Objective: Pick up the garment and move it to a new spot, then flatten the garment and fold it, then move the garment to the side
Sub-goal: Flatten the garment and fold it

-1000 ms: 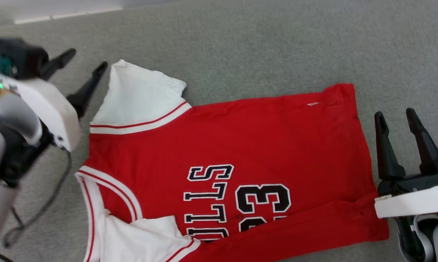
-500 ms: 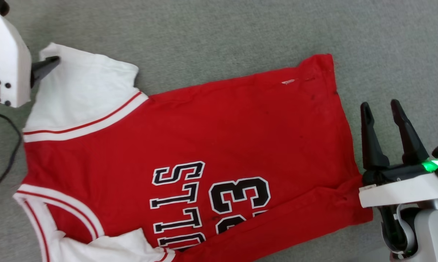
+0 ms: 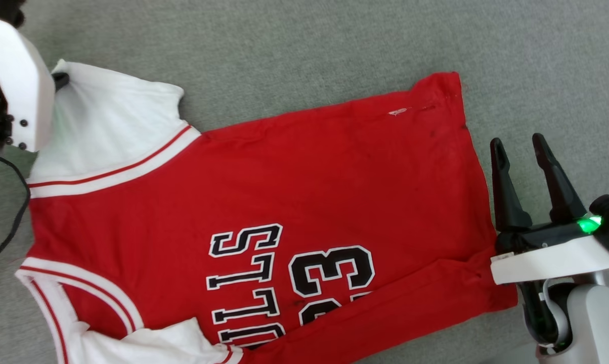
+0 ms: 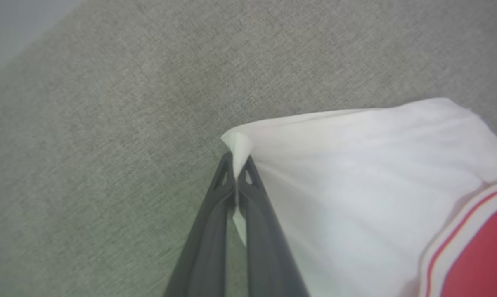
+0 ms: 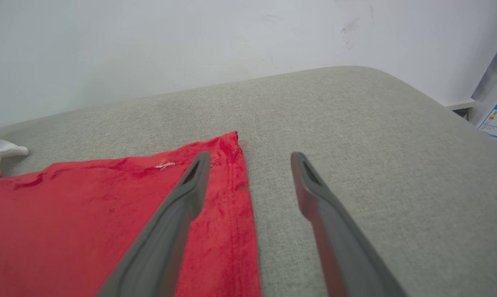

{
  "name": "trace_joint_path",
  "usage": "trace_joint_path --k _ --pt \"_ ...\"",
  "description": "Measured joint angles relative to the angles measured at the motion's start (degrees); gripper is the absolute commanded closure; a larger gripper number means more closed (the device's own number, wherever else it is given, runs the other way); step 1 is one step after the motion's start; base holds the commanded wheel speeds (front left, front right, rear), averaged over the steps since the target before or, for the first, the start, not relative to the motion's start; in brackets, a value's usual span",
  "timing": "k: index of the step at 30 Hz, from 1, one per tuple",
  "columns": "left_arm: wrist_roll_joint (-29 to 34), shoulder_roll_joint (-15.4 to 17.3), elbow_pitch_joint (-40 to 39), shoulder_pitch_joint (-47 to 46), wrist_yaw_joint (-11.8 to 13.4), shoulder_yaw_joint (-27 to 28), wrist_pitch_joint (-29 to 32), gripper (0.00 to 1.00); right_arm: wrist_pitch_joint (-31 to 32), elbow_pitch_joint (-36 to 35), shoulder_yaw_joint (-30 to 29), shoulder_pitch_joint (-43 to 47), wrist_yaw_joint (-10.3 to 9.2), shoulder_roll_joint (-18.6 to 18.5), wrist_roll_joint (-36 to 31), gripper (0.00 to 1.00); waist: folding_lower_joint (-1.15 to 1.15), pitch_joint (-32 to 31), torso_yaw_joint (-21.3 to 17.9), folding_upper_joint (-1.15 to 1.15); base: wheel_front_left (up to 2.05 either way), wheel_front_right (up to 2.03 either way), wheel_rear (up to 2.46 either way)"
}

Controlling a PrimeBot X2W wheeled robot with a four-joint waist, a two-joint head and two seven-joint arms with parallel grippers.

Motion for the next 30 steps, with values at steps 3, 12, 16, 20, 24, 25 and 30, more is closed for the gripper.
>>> trace_joint_path --k 3,12,16,20,24,25,30 --pt "-0.48 -0.64 0.07 -0.36 0.00 -1.04 -4.24 1.00 1.46 -0.29 -0.15 -0.25 0.00 -1.12 -0.44 0.00 0.00 -1.40 0.79 0.00 0.00 0.00 0.00" --pt "-3.04 -0.18 -6.99 0.98 0.00 -4.30 -14.96 1.00 18.33 -2.44 0.58 0.01 0.00 -9.79 1.63 0.00 -0.01 -7.21 4.51 0.00 0.00 0.00 0.00" --pt "-3.85 1.13 -12.44 3.75 0.00 -5.67 -17.09 1.00 32.03 -3.63 0.93 -2.65 0.02 -15.62 3.44 0.00 0.00 -8.87 7.14 0.00 0.00 0.00 0.00" --pt "-3.22 3.05 -21.92 7.43 1.04 -5.79 -20.17 1.00 52.04 -2.33 2.40 -10.20 0.01 -21.90 6.67 0.00 -0.01 -9.75 11.25 0.00 0.00 0.00 0.00" --pt "-2.88 3.83 -27.35 9.11 1.99 -5.52 -21.90 1.00 60.13 1.25 4.54 -15.51 0.01 -24.63 8.23 0.00 -0.01 -9.07 13.84 0.00 0.00 0.00 0.00" --pt "-2.88 3.80 -28.59 9.48 2.41 -5.56 -22.26 1.00 61.36 2.26 5.42 -16.57 0.02 -25.64 8.13 0.00 -0.01 -8.78 14.46 0.00 0.00 0.00 0.00" --pt "-1.68 3.34 -33.25 10.50 3.75 -6.15 -22.99 1.00 64.00 7.36 7.92 -21.25 0.02 -26.89 8.12 0.00 -0.01 -7.15 17.47 0.00 0.00 0.00 0.00"
